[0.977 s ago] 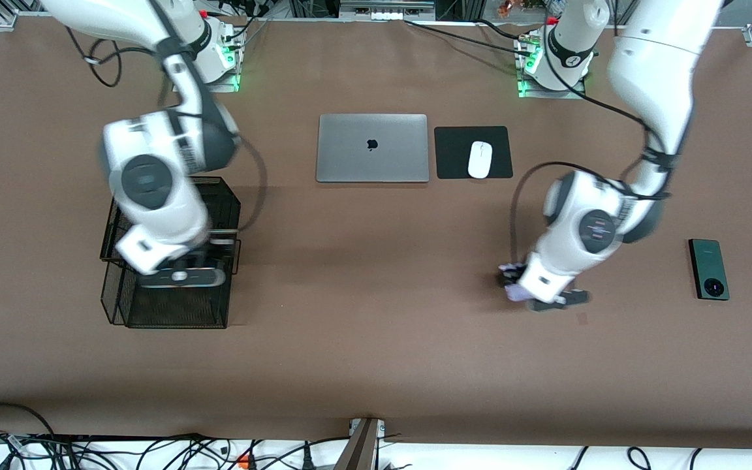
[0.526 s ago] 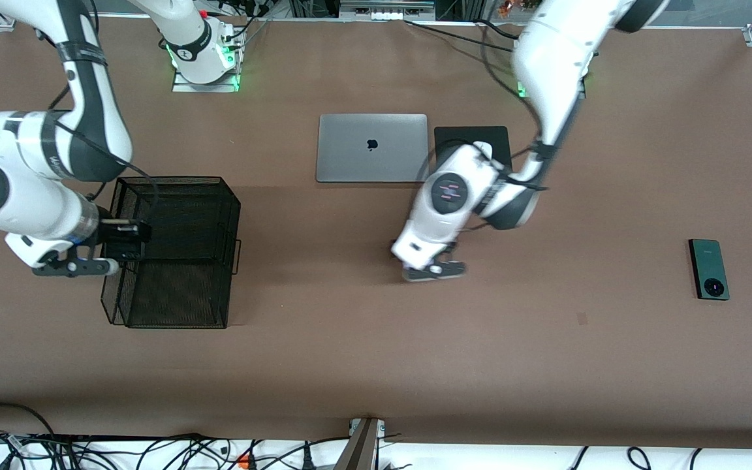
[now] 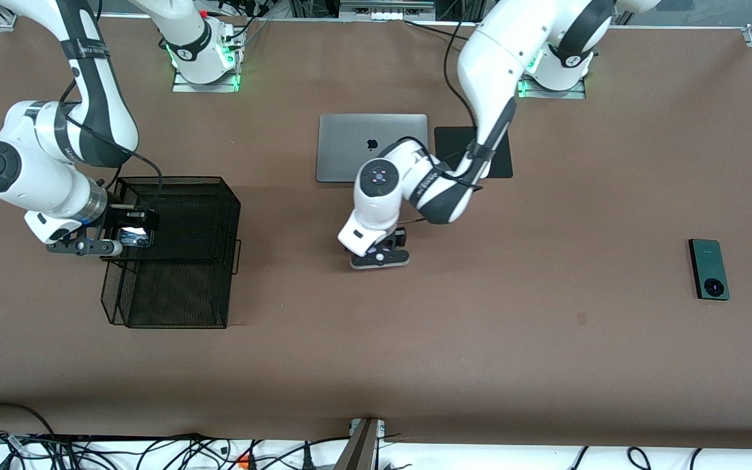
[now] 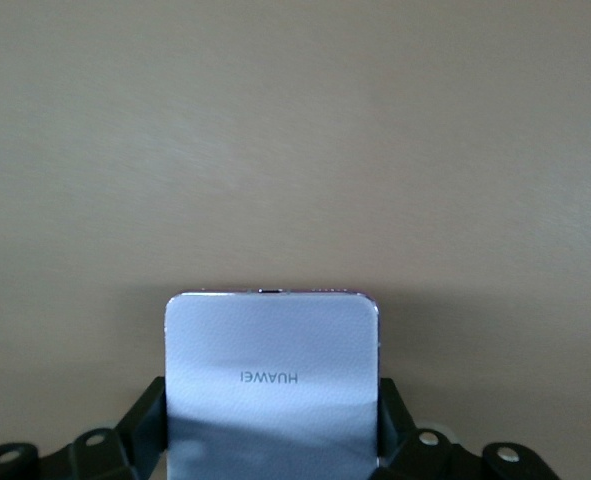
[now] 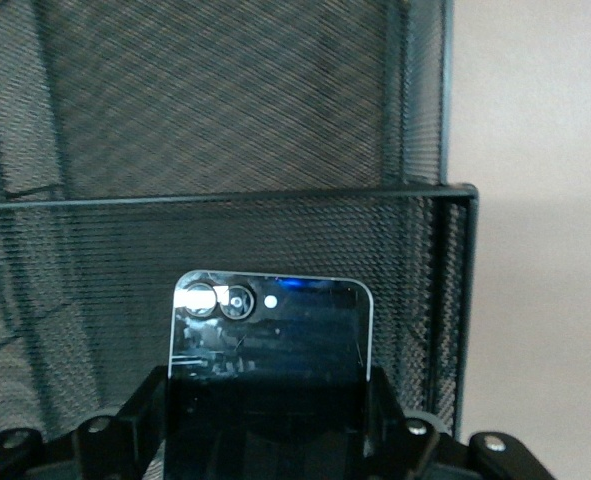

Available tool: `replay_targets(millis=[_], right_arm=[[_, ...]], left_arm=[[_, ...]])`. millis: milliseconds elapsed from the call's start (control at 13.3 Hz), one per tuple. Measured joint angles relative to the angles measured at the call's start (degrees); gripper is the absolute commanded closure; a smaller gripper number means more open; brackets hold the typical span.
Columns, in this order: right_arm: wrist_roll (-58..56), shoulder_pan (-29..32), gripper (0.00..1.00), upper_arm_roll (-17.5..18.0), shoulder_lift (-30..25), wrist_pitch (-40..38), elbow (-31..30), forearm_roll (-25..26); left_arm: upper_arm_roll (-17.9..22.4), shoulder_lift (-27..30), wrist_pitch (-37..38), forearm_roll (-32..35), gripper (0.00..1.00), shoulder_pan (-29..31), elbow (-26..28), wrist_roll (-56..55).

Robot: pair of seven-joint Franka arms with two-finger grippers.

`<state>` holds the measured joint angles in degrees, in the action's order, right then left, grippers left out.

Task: Place phones with both arms
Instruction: 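Release the black phone in the basket while the left gripper sets down the white phone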

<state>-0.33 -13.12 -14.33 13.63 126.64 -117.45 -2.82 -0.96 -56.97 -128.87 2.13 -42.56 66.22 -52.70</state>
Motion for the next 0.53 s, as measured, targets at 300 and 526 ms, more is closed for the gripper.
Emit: replay_targets(millis=[300,526], right_arm=[[-0.2,0.0,0.10,-0.9,-0.2,3.1,-2.7,0.0],[-0.2,0.0,0.00,-0.9,-0.6,3.1,-2.7,0.0]], left_arm=[[4.1,-3.5,-0.9,0.0,1.00,-5.9,-3.8,-6.0],[4.9,-4.2,-0.9,0.0,0.05,-8.3,-4.6,-8.1]])
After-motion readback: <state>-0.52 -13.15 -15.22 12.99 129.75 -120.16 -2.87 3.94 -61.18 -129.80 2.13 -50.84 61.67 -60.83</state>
